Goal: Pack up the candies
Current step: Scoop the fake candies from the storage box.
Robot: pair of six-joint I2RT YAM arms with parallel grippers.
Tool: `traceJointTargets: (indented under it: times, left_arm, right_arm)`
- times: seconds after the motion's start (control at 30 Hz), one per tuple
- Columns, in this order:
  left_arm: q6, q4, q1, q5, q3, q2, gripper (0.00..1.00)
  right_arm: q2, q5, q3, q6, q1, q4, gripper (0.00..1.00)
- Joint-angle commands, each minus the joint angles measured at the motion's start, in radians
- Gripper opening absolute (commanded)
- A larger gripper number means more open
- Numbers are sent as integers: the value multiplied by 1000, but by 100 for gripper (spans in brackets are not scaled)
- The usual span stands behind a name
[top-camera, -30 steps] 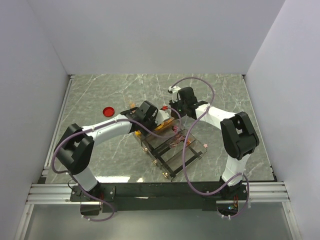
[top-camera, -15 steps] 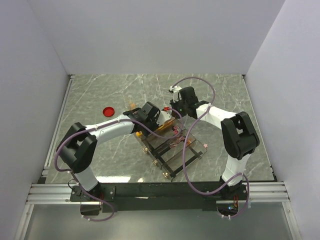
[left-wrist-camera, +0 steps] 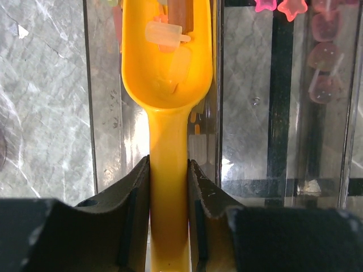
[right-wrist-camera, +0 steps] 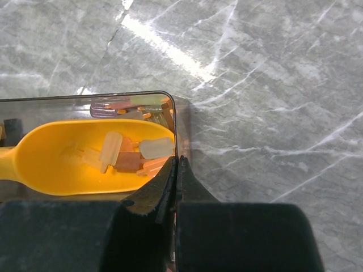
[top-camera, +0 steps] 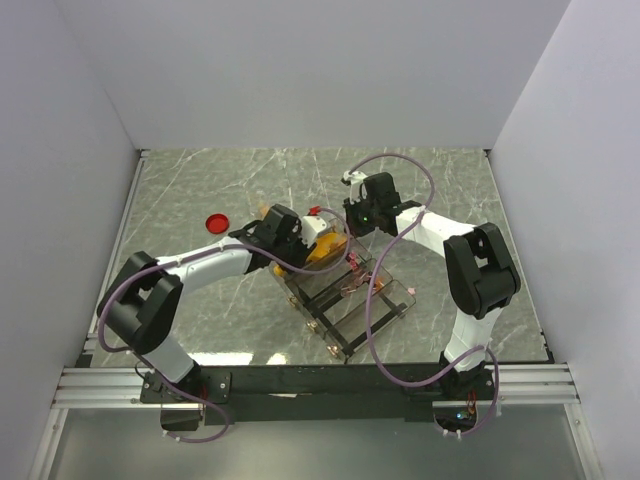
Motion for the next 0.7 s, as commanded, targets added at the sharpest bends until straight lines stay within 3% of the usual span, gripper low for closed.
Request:
traceJointTargets:
  times: [0.0, 0.43, 0.57, 0.67]
  left_arm:
    - [-15, 88, -6, 119, -18, -74, 1]
    - [-7, 73, 15, 69, -99, -150, 1]
    - [-21, 98, 22, 86, -122, -179, 1]
    - [-27, 101, 23, 92, -131, -199, 1]
  right_arm:
    - [-11, -57, -6, 39, 14, -21, 0]
    - [-12, -23, 16, 39, 14, -50, 0]
    - [-23, -8, 26, 63, 14, -70, 7]
    - [-46, 9, 46, 77, 14, -87, 19]
